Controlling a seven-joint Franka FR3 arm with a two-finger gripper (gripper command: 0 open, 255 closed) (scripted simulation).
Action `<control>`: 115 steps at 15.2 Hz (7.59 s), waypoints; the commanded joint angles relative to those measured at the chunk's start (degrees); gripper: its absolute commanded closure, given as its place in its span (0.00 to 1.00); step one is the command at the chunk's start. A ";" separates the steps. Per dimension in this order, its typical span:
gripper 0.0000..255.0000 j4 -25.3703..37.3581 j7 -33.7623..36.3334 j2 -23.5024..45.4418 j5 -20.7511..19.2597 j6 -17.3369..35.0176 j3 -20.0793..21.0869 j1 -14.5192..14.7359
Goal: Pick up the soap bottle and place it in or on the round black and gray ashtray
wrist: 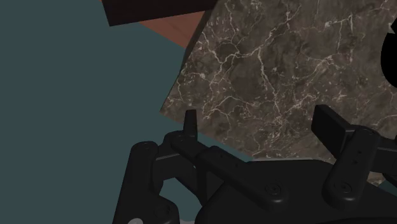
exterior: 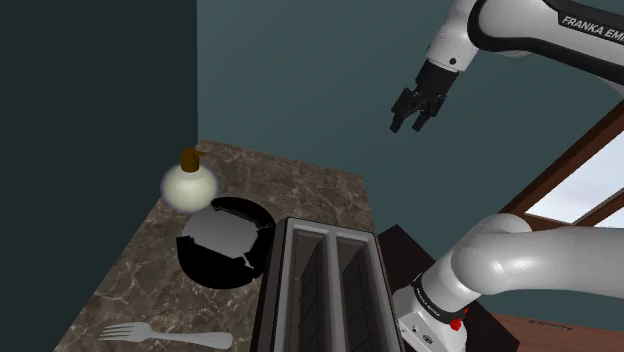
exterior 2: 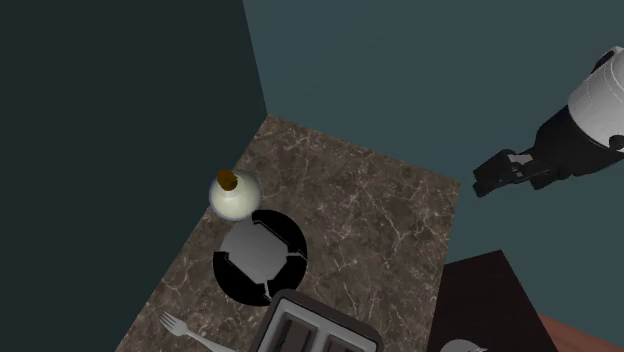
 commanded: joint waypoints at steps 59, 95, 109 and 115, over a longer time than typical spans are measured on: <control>1.00 58.26 45.20 76.22 -10.95 13.96 25.94 20.26; 1.00 62.46 46.59 64.96 -6.89 -0.65 28.34 19.89; 1.00 38.01 46.19 44.73 2.57 5.80 29.82 16.72; 1.00 32.94 45.78 44.32 2.82 10.49 29.77 16.67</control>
